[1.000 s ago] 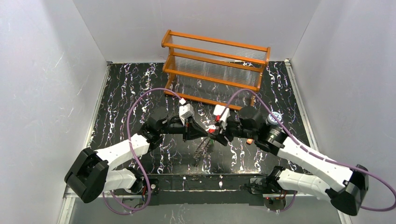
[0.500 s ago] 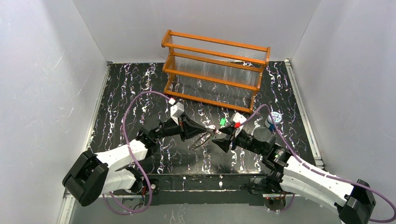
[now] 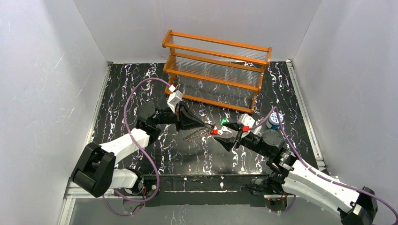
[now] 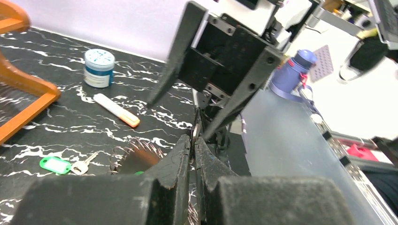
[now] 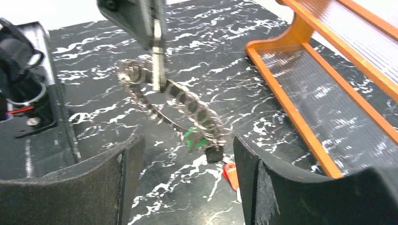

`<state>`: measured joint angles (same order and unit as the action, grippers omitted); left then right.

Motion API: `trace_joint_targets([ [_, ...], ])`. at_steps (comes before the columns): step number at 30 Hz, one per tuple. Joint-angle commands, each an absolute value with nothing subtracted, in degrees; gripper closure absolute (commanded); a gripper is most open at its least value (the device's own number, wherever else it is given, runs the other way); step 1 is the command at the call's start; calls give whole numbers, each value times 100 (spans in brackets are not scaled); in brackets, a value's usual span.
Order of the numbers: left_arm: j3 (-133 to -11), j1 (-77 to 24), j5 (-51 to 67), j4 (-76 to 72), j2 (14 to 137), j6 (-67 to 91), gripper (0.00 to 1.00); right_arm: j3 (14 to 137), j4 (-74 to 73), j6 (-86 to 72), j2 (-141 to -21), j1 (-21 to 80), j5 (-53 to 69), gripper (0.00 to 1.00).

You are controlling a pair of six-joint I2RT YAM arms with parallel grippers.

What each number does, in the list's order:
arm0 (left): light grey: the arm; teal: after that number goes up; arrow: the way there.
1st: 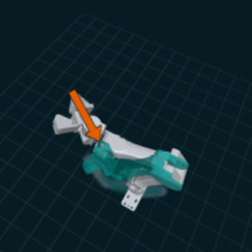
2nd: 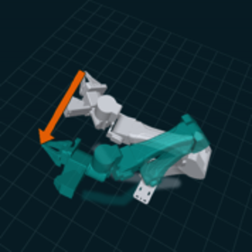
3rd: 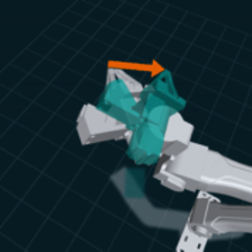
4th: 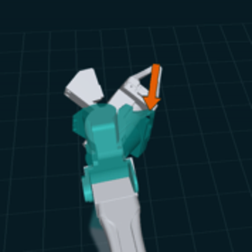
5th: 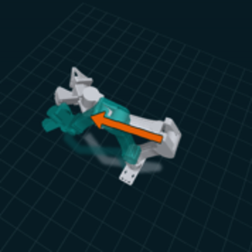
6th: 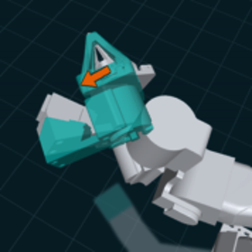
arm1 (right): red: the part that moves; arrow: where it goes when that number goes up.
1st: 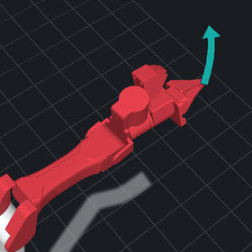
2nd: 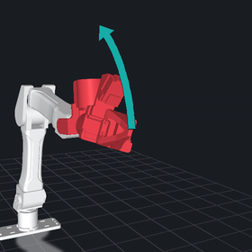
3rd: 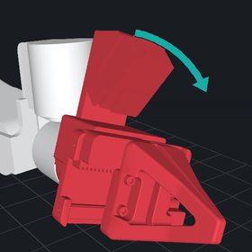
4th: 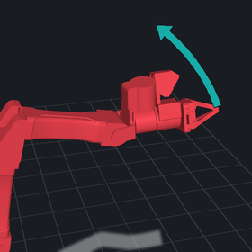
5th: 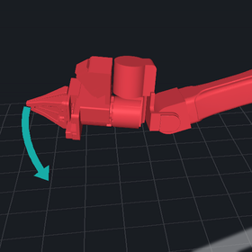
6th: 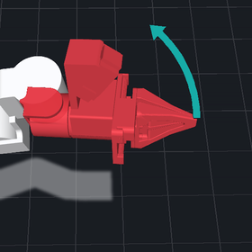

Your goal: Remove the keys from the keyring

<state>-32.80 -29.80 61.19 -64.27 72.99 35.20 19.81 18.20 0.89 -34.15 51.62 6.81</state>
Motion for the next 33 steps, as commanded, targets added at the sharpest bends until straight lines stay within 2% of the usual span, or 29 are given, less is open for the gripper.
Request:
trace_joint_targets([
  [1,-3750,-2918,7227,-6734,7417,3756,100,2330,2009,503,-3767,4750,873,23],
  [10,-3927,-2918,7859,-6711,7515,3764,100,2519,2781,57,-4724,2727,4109,28],
  [13,-3964,-2922,7912,-6706,7574,3731,100,2722,2992,-108,-5141,2349,5291,34],
  [18,-4069,-3060,8019,-6703,7676,3642,100,3237,2860,-9,-5691,2372,6256,38],
  [23,-4226,-3198,8126,-6708,7867,3582,100,3468,2999,298,-5903,2664,6474,36],
  [33,-4630,-3383,8401,-6716,8149,3603,100,3949,2688,819,-6395,3267,7068,37],
])
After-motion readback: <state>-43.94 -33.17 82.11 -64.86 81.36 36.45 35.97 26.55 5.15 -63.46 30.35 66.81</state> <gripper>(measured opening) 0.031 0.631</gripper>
